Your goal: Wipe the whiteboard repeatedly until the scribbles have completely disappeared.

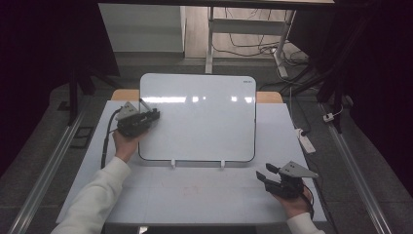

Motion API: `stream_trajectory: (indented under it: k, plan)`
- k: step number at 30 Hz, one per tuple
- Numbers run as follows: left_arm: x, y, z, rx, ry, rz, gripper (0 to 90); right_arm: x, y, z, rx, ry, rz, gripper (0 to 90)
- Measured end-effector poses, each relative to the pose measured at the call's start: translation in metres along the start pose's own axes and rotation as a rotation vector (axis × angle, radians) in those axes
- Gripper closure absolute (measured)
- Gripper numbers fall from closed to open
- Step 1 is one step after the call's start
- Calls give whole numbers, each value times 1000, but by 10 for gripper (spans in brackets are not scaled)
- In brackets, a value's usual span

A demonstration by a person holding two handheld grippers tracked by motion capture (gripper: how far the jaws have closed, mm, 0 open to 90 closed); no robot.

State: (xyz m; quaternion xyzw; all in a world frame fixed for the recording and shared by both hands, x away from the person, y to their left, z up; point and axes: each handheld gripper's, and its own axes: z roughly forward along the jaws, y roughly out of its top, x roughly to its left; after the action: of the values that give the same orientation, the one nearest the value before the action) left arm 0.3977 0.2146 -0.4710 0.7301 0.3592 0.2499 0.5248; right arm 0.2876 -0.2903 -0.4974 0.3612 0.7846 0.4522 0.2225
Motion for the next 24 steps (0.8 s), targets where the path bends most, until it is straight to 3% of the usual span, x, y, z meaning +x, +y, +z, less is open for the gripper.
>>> stream_trajectory:
  k: [3,5,7,8,12,14,17,21,24]
  plan:
    - [10,7,-1,-14,35,-10,774,0,0,0,1,-2,2,472]
    - [23,14,-5,-33,73,-43,775,0,1,0,-3,-2,4,472]
    - [31,16,-7,-48,77,-86,774,0,1,0,-6,-1,4,473]
    - [29,15,-7,-43,72,-82,775,0,1,0,-5,-1,5,472]
    - [4,5,3,-9,12,-1,774,0,0,0,-3,5,1,472]
    - [-5,3,5,0,14,38,774,0,0,1,-2,5,1,472]
    - [3,9,3,-7,45,33,774,1,0,0,-4,4,2,472]
    - [26,19,-3,-36,100,-13,775,1,1,-1,-10,3,-2,472]
    - [34,22,-6,-43,110,-20,775,1,0,0,-7,6,1,472]
